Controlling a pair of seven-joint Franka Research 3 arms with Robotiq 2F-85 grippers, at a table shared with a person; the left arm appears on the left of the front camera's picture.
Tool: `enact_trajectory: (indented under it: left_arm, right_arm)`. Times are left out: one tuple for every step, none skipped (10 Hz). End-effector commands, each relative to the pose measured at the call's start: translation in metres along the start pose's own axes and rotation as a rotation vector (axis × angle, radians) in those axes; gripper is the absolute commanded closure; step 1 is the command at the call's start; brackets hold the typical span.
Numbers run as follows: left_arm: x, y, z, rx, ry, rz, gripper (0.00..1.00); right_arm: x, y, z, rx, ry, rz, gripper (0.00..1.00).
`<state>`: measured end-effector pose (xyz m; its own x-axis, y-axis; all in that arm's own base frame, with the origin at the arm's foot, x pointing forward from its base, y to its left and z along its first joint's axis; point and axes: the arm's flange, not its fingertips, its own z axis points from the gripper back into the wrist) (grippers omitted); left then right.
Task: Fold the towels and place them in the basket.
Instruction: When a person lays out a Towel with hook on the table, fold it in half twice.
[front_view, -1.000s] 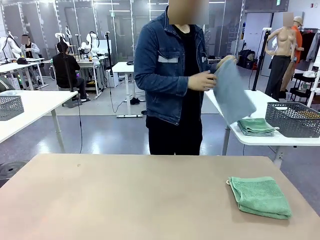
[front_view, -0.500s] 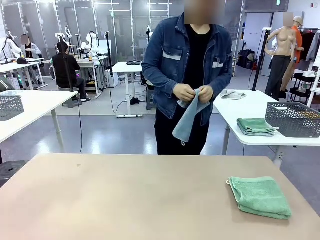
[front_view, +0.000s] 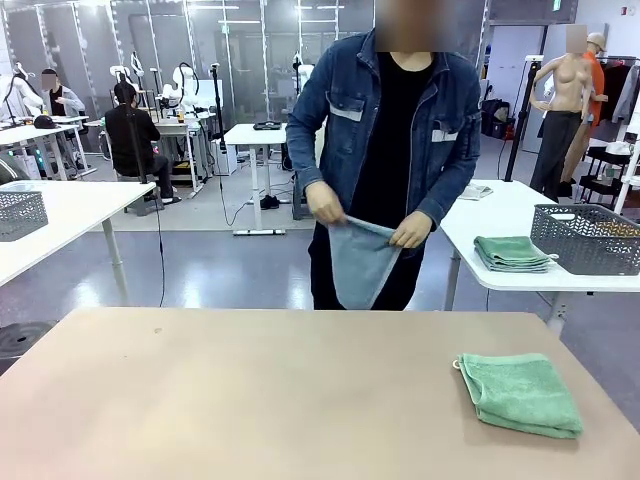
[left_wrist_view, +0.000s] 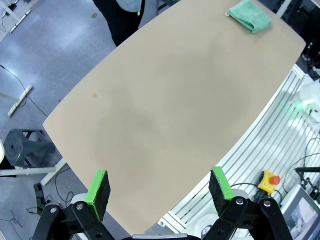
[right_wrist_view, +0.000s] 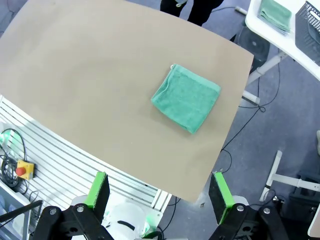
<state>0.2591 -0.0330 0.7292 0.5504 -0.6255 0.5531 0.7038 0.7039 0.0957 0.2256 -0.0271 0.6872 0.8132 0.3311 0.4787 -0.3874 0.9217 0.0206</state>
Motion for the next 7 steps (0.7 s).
enact_trajectory:
  left_arm:
    - [0.0009,-0.0004,0.0005,0.016,0.003,0.016,0.00]
    - [0.0009,-0.0004,0.0005,0.016,0.003,0.016,0.00]
    - [0.0009,-0.0004,0.0005,0.016,0.003,0.016,0.00]
    - [0.0009,-0.0004,0.0005,0.016,0.003,0.016,0.00]
    - [0.0009,-0.0004,0.0005,0.016,0.003,0.016,0.00]
    - [0.0009,-0.0004,0.0005,0.016,0.003,0.016,0.00]
    - [0.0009,-0.0004,0.0005,0.016,0.003,0.016,0.00]
  right_arm:
    - [0.0003,-0.0014,-0.0004,-0.005,0.004,-0.006,0.00]
    - [0.0003,-0.0014,-0.0004,-0.005,0.004,-0.006,0.00]
    - [0.0003,-0.0014,-0.0004,-0.005,0.004,-0.006,0.00]
    - [0.0003,-0.0014,-0.0004,-0.005,0.004,-0.006,0.00]
    - [0.0003,-0.0014,-0.0004,-0.005,0.004,-0.006,0.00]
    - [0.0003,-0.0014,-0.0004,-0.005,0.004,-0.006,0.00]
    - [0.0003,-0.0014,-0.0004,-0.005,0.004,-0.006,0.00]
